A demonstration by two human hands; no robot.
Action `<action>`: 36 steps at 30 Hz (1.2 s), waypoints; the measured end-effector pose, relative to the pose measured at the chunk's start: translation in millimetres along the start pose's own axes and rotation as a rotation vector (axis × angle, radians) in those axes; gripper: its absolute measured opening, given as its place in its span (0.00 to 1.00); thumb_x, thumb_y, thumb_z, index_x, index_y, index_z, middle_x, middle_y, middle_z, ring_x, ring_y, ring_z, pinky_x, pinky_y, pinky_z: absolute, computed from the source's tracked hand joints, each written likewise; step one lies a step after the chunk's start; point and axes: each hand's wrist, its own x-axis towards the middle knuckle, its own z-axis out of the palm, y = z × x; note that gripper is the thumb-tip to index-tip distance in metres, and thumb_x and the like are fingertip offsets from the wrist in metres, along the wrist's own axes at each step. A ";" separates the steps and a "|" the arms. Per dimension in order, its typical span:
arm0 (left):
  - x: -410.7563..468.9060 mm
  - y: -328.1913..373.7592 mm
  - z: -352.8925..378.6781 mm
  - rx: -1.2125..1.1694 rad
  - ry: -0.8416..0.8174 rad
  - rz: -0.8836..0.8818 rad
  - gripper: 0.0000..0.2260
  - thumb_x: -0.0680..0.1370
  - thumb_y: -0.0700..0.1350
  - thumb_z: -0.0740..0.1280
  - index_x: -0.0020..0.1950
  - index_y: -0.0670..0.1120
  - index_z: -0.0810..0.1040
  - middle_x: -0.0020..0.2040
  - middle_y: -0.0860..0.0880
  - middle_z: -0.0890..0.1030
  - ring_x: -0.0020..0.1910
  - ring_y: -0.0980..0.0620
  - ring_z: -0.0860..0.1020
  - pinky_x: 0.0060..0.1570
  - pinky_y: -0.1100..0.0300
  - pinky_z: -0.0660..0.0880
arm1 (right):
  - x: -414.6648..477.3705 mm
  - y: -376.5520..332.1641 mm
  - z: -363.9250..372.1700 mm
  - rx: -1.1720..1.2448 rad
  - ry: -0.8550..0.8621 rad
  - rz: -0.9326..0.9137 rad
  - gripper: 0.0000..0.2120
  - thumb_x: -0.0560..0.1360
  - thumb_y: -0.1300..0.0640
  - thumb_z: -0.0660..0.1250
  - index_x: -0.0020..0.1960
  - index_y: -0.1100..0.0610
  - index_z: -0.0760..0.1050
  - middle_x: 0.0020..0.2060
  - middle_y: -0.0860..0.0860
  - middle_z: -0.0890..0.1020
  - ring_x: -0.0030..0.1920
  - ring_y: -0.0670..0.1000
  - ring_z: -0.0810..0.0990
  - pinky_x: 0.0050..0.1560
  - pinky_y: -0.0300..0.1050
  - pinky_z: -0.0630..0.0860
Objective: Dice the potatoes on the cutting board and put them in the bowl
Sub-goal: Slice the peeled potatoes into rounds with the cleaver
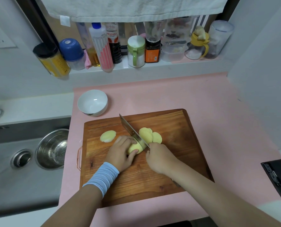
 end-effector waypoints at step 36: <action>0.2 1.5 -6.3 0.037 -0.042 0.037 0.11 0.75 0.49 0.71 0.55 0.47 0.80 0.55 0.54 0.78 0.56 0.52 0.74 0.53 0.57 0.76 | -1.1 11.8 7.9 0.057 0.088 -0.027 0.10 0.83 0.54 0.56 0.46 0.53 0.73 0.37 0.48 0.78 0.35 0.48 0.75 0.36 0.45 0.71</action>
